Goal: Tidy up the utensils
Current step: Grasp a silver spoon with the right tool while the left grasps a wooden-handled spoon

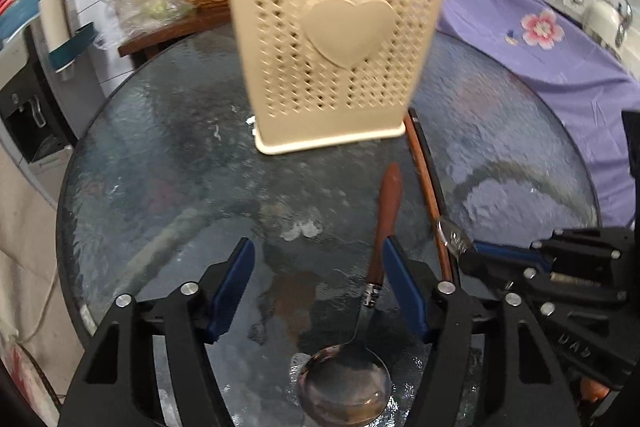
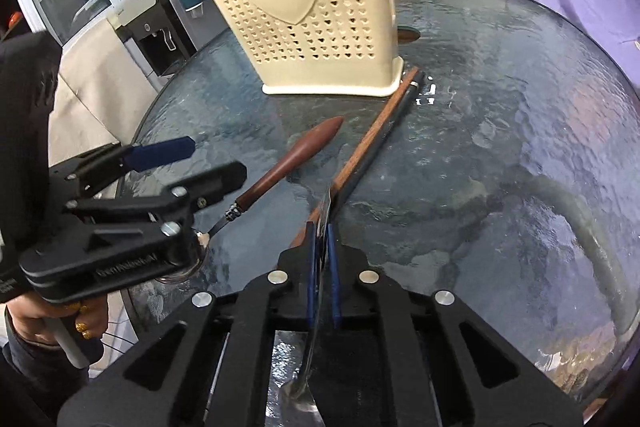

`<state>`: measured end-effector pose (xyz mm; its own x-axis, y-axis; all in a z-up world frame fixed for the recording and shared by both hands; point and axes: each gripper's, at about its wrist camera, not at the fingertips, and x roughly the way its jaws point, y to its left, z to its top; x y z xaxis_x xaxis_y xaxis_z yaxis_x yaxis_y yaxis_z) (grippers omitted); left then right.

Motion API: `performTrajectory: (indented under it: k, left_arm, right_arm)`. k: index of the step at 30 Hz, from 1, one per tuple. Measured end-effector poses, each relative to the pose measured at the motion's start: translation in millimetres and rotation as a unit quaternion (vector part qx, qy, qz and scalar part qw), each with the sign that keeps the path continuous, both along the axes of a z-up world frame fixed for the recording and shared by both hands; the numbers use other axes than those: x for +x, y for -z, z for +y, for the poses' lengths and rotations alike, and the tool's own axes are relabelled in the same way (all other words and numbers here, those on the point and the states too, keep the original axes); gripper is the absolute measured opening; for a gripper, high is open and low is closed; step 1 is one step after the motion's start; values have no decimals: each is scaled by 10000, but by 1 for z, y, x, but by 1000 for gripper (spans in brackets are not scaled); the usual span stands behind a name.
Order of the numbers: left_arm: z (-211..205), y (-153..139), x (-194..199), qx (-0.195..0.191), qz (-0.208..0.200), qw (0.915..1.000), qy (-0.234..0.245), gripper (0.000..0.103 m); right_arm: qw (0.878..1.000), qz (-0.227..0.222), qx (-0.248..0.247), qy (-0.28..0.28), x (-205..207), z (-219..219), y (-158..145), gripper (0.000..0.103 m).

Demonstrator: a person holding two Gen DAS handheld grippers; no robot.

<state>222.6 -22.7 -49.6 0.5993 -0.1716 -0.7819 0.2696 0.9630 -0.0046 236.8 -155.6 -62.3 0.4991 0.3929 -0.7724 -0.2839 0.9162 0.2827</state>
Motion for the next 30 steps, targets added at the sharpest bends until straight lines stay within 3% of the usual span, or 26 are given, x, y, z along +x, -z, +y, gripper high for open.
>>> performTrajectory:
  k: [9, 16, 19, 21, 25, 30]
  left_arm:
    - [-25, 10, 12, 334, 165, 9989, 283, 53]
    - [-38, 12, 25, 546, 173, 9978, 322, 53]
    - [-41, 13, 31, 589, 133, 9976, 337, 53]
    - [-44, 12, 36, 576, 153, 9977, 330, 53]
    - [-50, 12, 46, 520, 219, 9978, 346, 51]
    - [-56, 12, 58, 313, 323, 9983, 371, 38]
  right_arm:
    - [9996, -21, 253, 125, 1, -16, -7, 2]
    - [9994, -161, 322, -13, -1, -19, -13, 3]
    - [9997, -220, 70, -113, -3, -13, -15, 14]
    - [9996, -191, -49, -223, -4, -10, -14, 38]
    - [9988, -162, -309, -338, -8, -5, -9, 41]
    - [9962, -122, -692, -514, -10, 2, -4, 36]
